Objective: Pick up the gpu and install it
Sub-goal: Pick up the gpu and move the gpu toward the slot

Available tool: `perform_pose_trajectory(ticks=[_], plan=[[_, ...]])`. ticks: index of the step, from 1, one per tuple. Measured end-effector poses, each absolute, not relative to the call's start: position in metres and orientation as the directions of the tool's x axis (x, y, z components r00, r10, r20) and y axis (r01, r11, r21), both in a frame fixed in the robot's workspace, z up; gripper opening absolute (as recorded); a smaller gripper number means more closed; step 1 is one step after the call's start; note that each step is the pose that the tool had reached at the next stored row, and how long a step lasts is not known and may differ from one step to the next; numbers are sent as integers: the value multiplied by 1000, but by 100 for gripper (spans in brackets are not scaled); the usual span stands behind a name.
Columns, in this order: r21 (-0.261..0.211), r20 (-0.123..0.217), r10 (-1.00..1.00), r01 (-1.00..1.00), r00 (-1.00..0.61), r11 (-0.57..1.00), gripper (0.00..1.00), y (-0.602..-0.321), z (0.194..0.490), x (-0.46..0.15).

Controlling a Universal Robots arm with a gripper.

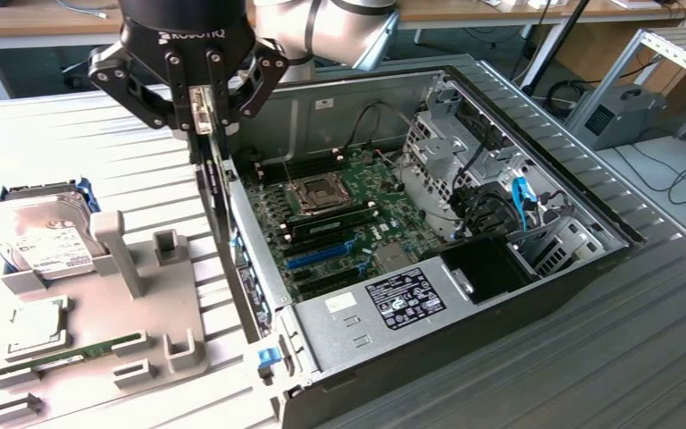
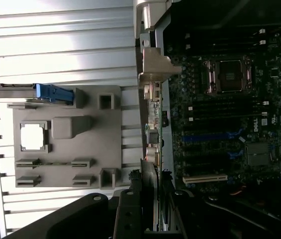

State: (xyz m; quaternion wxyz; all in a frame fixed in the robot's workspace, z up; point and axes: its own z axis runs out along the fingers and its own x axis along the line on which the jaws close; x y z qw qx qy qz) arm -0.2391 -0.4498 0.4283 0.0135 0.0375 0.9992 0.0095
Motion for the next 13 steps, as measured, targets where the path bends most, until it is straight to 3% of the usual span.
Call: perform_pose_trajectory(ticks=[13], plan=[[19,-26,75,75,-997,997,26,-450,424,-218]])
